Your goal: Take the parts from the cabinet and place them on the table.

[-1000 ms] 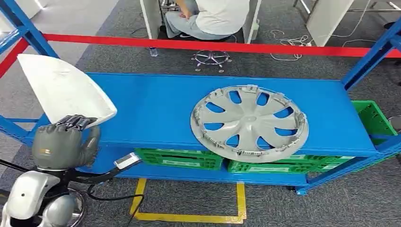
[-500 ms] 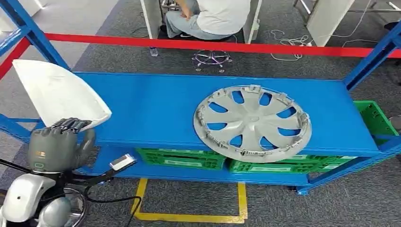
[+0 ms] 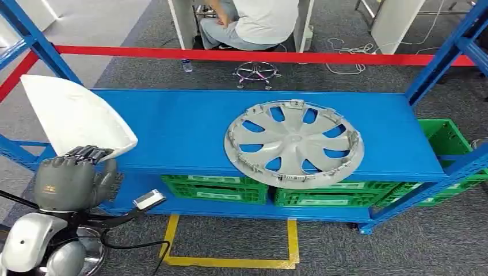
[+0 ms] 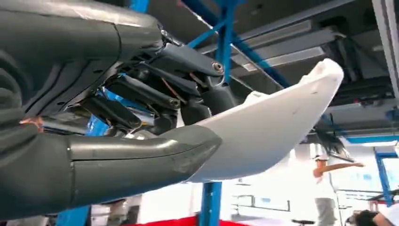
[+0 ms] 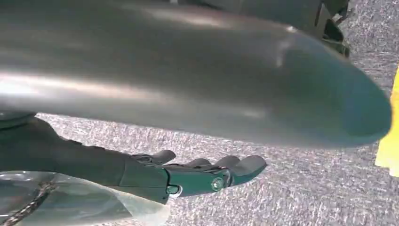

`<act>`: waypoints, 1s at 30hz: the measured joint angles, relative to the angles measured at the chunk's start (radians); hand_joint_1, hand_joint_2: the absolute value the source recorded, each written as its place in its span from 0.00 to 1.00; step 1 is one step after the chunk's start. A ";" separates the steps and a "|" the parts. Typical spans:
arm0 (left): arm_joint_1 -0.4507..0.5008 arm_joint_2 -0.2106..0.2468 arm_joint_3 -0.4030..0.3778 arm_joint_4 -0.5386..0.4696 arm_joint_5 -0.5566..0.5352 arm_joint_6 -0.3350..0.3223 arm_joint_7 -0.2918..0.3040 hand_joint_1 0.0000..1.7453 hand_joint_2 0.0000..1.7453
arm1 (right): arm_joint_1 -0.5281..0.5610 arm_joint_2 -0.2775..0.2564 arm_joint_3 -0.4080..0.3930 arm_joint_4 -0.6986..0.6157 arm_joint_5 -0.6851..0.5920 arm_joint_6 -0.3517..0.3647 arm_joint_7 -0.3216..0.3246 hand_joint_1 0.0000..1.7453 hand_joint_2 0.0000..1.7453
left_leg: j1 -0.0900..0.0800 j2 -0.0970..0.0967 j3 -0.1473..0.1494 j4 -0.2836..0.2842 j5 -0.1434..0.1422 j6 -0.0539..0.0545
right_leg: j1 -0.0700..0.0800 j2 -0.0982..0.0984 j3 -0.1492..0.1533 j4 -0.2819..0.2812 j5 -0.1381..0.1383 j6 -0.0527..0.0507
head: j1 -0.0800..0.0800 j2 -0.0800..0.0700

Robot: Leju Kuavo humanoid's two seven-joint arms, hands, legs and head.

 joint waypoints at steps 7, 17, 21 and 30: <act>0.005 0.000 0.001 -0.001 0.000 -0.002 0.002 1.00 1.00 | 0.003 0.000 0.006 -0.007 -0.002 -0.001 0.008 0.00 0.00 | 0.002 0.000 -0.014 0.230 -0.163 -0.011 | 0.007 -0.005 -0.059 0.008 0.049 -0.015 | -0.006 0.000; 0.007 -0.002 0.010 -0.003 0.002 0.002 0.003 1.00 1.00 | 0.012 0.000 0.011 -0.013 -0.006 -0.001 0.007 0.00 0.00 | -0.001 0.007 0.107 -0.053 -0.054 0.046 | 0.009 -0.002 -0.118 0.071 -0.005 0.031 | 0.001 0.000; 0.008 -0.004 0.019 -0.004 0.010 0.002 0.003 1.00 1.00 | 0.011 0.000 0.011 -0.016 -0.011 -0.003 0.007 0.00 0.00 | -0.006 0.008 0.049 -0.049 -0.010 0.048 | 0.009 -0.003 -0.161 0.310 -0.112 0.040 | 0.001 0.000; 0.007 -0.006 0.035 -0.008 0.011 0.004 0.000 1.00 1.00 | 0.014 0.000 0.011 -0.025 -0.013 -0.006 0.005 0.00 0.00 | -0.011 0.008 -0.016 -0.036 0.068 0.008 | 0.017 -0.003 0.071 -0.052 -0.021 -0.004 | 0.001 0.000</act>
